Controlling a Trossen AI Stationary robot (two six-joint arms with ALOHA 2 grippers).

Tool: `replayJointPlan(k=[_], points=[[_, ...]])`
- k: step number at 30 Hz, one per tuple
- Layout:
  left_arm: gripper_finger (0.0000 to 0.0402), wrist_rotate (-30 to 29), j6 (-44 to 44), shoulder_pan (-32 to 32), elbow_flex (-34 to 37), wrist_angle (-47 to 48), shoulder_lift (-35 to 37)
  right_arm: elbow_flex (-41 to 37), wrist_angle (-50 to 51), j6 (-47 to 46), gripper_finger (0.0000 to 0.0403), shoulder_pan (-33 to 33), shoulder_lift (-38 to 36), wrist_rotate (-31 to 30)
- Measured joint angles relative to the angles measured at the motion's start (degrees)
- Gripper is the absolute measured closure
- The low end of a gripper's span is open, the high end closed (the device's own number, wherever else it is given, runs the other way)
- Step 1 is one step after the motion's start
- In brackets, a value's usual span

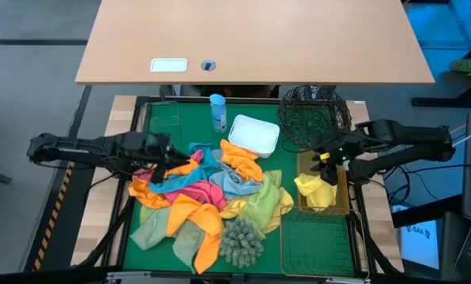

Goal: Sort microfiber towel by color & place in baskets
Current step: Put the orange microfiber towel into the transparent bin

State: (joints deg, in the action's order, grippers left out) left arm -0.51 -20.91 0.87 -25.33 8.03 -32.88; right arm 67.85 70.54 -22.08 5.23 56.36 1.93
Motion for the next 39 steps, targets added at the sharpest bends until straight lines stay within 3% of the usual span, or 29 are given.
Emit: replayJointPlan(k=[6,15,21,39], points=[[0.0324,0.0,0.0,2.2,-6.3,5.1,-7.4,0.0,-1.9,3.0,0.0219,0.0,0.0,0.0],[0.0324,0.0,0.0,5.8,-20.5,40.5,-11.6,0.0,-1.9,3.1,0.0219,0.0,0.0,0.0],[0.0324,-0.3,-3.4,8.3,-21.5,51.2,-12.2,0.0,-1.9,3.1,0.0219,0.0,0.0,0.0],[0.0324,-6.7,-2.5,11.7,-21.5,52.9,-21.7,0.0,-5.0,3.1,0.0219,0.0,0.2,0.0]])
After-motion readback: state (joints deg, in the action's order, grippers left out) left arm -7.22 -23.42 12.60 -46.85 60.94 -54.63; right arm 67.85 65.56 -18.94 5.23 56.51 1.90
